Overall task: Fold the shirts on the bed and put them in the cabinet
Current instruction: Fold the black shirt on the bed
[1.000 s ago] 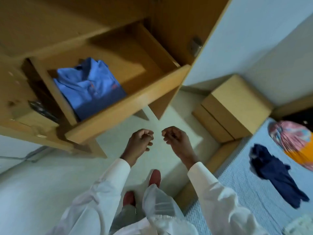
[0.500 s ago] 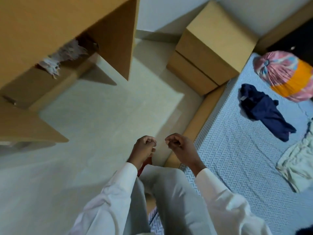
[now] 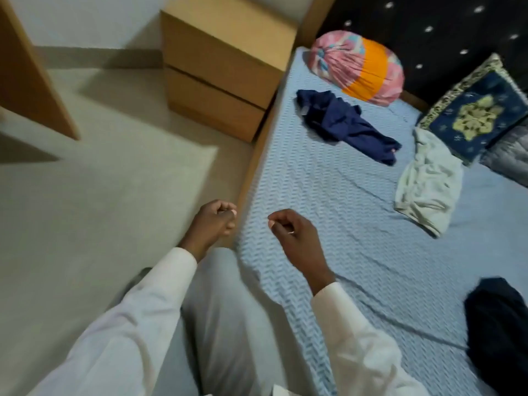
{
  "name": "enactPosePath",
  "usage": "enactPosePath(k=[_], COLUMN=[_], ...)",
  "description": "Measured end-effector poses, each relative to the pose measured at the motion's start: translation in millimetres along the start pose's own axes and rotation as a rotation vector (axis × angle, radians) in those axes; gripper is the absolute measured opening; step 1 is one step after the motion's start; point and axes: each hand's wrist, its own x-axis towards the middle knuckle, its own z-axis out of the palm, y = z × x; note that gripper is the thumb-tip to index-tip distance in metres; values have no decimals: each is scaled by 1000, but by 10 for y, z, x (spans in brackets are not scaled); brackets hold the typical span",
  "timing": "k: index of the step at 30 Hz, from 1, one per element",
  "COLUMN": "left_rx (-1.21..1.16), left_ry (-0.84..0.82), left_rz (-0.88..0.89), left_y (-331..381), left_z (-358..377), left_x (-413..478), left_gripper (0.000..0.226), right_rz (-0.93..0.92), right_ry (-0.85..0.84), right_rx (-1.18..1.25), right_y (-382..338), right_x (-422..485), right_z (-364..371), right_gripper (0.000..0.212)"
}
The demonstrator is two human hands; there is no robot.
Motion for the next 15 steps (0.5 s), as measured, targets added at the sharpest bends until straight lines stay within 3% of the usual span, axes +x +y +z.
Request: enactPosePath(k=[11,15], left_rx=[444,798], left_ry=[-317,-474], left_rz=[109,264], left_y=[-106,-436], left_z=[2143,2889], left_x=[-585,-682], left_gripper=[17,30], right_rz=[228,320], right_ry=[195,264], right_rx=[98,138], right_y=[1517,1959], right_x=[-1360,-1790], right_z=[-1395,-1587], right_gripper=[6,9])
